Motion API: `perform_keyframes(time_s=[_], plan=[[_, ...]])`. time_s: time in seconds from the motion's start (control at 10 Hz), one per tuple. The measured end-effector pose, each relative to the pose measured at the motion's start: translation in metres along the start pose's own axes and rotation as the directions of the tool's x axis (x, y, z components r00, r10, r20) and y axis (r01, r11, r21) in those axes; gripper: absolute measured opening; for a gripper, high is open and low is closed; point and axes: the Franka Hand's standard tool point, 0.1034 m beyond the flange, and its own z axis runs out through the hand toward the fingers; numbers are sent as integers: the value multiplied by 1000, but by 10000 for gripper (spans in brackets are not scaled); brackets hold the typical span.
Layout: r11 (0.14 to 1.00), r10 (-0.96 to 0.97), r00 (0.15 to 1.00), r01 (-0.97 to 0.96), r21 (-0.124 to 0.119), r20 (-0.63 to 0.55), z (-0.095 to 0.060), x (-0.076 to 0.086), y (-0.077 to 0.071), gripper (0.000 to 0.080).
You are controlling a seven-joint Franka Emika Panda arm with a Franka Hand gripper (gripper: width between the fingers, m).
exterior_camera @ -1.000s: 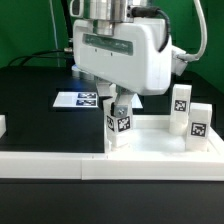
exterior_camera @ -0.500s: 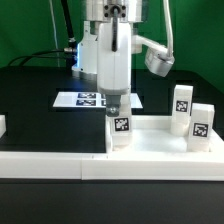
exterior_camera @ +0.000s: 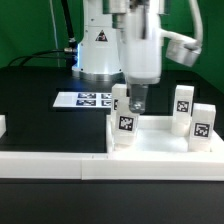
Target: Assemble square table
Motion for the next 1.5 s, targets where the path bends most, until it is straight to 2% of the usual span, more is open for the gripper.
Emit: perform_keyframes(time_s=[0.1, 0.5, 0.7, 1.0, 1.1, 1.2, 1.3, 1.4, 1.5], plan=[[995, -97, 995, 97, -5, -4, 1, -4, 0, 637], [946, -325, 946, 325, -7, -6, 1, -1, 1, 649], [854, -520, 854, 520, -4, -30, 5, 7, 5, 649], [713, -701, 712, 700, -31, -47, 12, 7, 8, 649], [713, -702, 711, 701, -30, -47, 12, 8, 8, 649], [728, -685, 727, 685, -29, -47, 12, 8, 8, 602], [745, -667, 744, 667, -27, -47, 12, 7, 8, 602], [785, -620, 783, 620, -24, -48, 12, 7, 8, 426], [821, -571, 820, 570, -23, -46, 13, 8, 9, 426]])
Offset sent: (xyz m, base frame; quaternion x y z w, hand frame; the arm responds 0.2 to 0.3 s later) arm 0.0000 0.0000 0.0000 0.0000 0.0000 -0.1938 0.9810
